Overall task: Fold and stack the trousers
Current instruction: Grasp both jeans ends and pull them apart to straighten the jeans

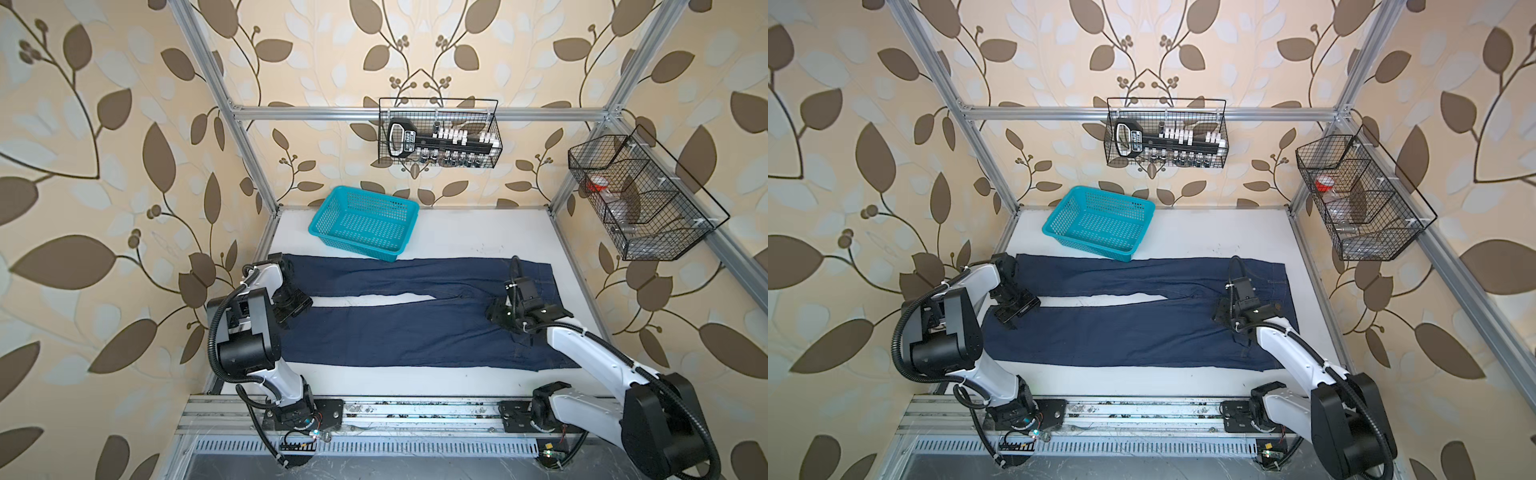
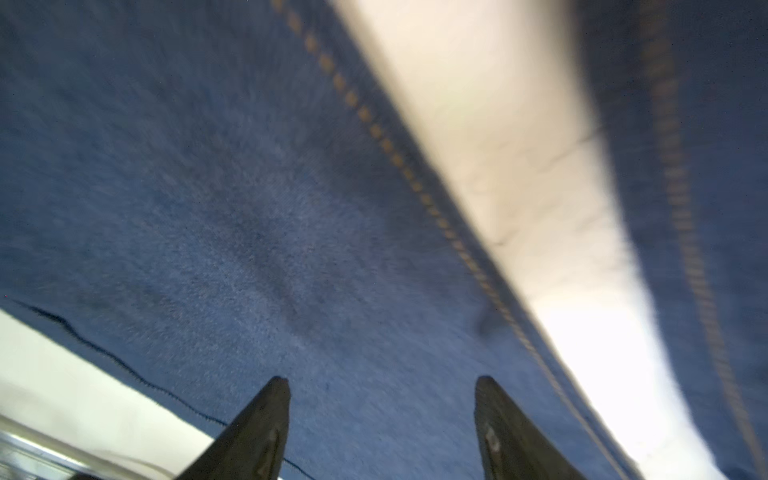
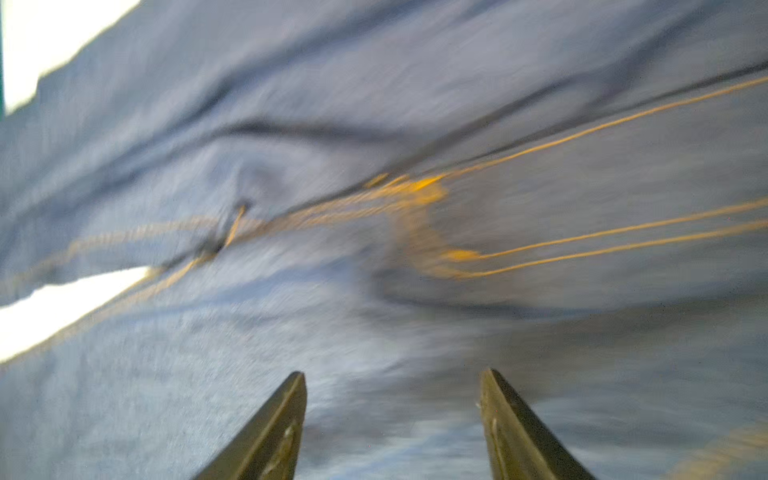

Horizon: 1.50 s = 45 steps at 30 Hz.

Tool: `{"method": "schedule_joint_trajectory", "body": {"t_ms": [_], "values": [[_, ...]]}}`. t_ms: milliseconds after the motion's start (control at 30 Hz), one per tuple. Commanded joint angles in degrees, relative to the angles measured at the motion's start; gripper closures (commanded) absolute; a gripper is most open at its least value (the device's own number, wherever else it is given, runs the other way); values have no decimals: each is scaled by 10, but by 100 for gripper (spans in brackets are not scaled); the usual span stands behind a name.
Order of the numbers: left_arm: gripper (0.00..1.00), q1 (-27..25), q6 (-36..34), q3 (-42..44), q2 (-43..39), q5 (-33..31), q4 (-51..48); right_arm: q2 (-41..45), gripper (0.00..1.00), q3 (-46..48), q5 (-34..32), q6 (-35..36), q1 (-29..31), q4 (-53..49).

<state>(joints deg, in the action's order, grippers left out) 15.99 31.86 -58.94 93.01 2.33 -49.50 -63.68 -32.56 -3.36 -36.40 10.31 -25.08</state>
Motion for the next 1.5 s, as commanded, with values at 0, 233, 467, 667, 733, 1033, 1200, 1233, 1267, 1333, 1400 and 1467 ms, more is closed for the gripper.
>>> {"method": "schedule_joint_trajectory", "body": {"t_ms": [0, 233, 467, 667, 733, 1033, 1200, 1233, 1267, 1333, 1400, 1467], "values": [[26, -19, 1, -33, -40, 26, -31, 4, 33, -18, 13, 41, -55, -32], [25, -55, 42, -58, -35, 82, 33, -70, 36, -87, 84, 88, -85, 41], [34, -68, 76, -112, 59, 92, 125, -181, 39, -145, 74, 113, -89, 66], [36, -68, 71, -161, 135, 93, 154, -241, 40, -151, 74, 116, -95, 73], [36, -68, 66, -166, 154, 90, 150, -248, 41, -146, 74, 114, -95, 69], [37, -67, 73, -112, 160, 58, 123, -224, 41, -84, 56, 105, -104, 46], [37, -67, 69, -84, 148, 30, 88, -198, 41, -50, 45, 106, -108, 30], [37, -67, 66, -76, 142, 26, 84, -192, 41, -44, 43, 105, -108, 27], [37, -67, 66, -68, 136, 22, 79, -185, 41, -37, 38, 104, -108, 23], [37, -67, 63, -55, 125, 19, 73, -173, 40, -27, 36, 104, -108, 21], [37, -67, 59, -41, 110, 24, 77, -168, 40, -22, 39, 111, -107, 23], [34, -67, 50, -39, 100, 30, 85, -162, 39, -31, 45, 126, -108, 19]]}}
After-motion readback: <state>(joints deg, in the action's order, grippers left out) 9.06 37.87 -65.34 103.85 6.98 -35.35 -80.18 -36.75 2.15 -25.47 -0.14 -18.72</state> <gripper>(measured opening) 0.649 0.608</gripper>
